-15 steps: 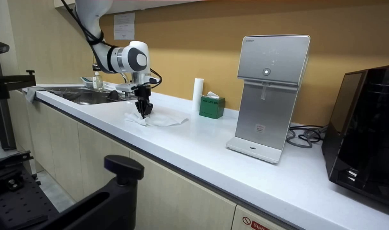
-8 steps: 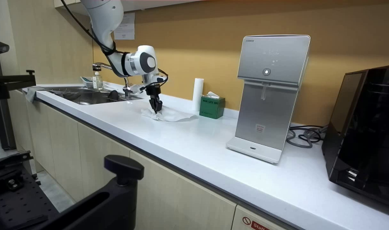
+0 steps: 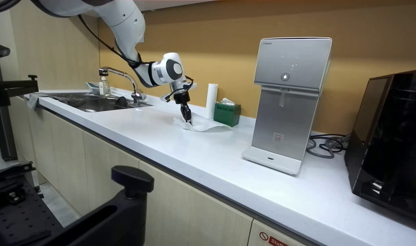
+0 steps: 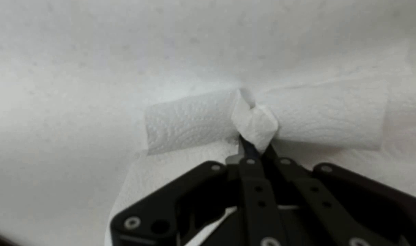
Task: Wipe the kitchen counter with the white paper towel
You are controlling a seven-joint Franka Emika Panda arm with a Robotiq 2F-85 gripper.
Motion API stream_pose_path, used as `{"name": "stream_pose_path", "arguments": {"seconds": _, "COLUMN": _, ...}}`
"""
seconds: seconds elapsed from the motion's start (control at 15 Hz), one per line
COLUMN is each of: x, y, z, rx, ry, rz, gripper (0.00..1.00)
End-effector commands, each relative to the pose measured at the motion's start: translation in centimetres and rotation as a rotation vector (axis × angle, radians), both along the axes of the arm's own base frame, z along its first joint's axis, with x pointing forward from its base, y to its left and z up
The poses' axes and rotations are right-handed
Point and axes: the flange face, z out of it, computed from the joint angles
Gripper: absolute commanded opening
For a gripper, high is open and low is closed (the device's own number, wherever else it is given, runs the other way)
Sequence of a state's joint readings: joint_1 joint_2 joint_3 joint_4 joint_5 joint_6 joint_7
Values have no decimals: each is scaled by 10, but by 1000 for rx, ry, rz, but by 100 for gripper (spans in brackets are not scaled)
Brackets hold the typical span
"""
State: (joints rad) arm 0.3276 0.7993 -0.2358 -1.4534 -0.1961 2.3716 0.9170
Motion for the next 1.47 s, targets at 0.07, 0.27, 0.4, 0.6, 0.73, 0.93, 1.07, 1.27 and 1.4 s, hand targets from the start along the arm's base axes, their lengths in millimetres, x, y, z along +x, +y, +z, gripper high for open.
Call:
{"name": "stream_pose_path", "arguments": {"seconds": 0.07, "x": -9, "y": -54, "z": -7, "rx": -15, "ry": 53, "rz": -114, "gripper": 1}}
{"name": "stream_pose_path", "arguments": {"seconds": 0.27, "x": -34, "y": -71, "z": 3, "rx": 34, "ry": 118, "rz": -98, "gripper": 1}}
{"name": "stream_pose_path", "arguments": {"seconds": 0.4, "x": -56, "y": -74, "z": 7, "rx": 79, "ry": 171, "rz": -48, "gripper": 1}}
{"name": "stream_pose_path", "arguments": {"seconds": 0.6, "x": -95, "y": -69, "z": 13, "rx": 168, "ry": 254, "rz": 58, "gripper": 1}}
{"name": "stream_pose_path", "arguments": {"seconds": 0.73, "x": -124, "y": -62, "z": 14, "rx": 227, "ry": 314, "rz": 132, "gripper": 1}}
{"name": "stream_pose_path", "arguments": {"seconds": 0.93, "x": -160, "y": -51, "z": 13, "rx": 312, "ry": 412, "rz": 231, "gripper": 1}}
{"name": "stream_pose_path", "arguments": {"seconds": 1.07, "x": -179, "y": -49, "z": 12, "rx": 328, "ry": 464, "rz": 261, "gripper": 1}}
{"name": "stream_pose_path", "arguments": {"seconds": 1.27, "x": -201, "y": -60, "z": 7, "rx": 337, "ry": 527, "rz": 253, "gripper": 1}}
{"name": "stream_pose_path", "arguments": {"seconds": 1.4, "x": -211, "y": -75, "z": 2, "rx": 330, "ry": 545, "rz": 214, "gripper": 1}}
